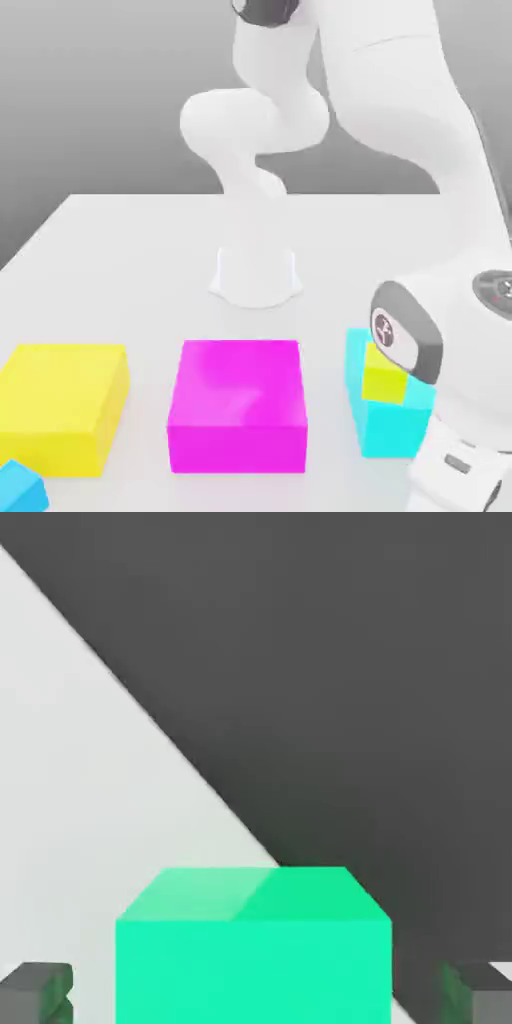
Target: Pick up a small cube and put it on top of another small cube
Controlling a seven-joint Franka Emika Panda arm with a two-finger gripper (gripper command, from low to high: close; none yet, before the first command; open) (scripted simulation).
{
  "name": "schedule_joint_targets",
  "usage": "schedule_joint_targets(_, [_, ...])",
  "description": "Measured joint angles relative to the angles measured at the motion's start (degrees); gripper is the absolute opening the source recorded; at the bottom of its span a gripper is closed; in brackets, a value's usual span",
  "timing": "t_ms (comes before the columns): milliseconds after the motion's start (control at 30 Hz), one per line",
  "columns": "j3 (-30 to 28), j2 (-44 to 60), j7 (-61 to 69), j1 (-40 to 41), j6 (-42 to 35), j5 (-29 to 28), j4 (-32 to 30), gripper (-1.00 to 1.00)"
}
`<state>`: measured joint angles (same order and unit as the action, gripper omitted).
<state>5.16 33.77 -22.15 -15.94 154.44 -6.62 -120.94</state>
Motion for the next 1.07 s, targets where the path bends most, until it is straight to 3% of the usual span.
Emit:
schedule_joint_targets(133, [0.04, -0.15, 0.04, 0.01, -0.14, 0.02, -0.04, -1.0])
schedule_joint_targets(267, [0.91, -7.02, 1.04, 0.94, -5.41, 1.36, -1.63, -1.0])
schedule_joint_targets(800, [-14.09, -14.27, 11.85, 26.26, -10.71, 11.3, -3.86, -1.0])
schedule_joint_targets(933, [-15.92, -9.28, 15.28, 32.87, -6.93, 15.07, -2.83, -1.0])
schedule_joint_targets(967, [-15.7, -7.73, 15.77, 33.54, -5.58, 15.71, -2.66, 1.0])
schedule_joint_targets(1067, [-15.7, -7.73, 15.77, 33.54, -5.58, 15.71, -2.66, 1.0])
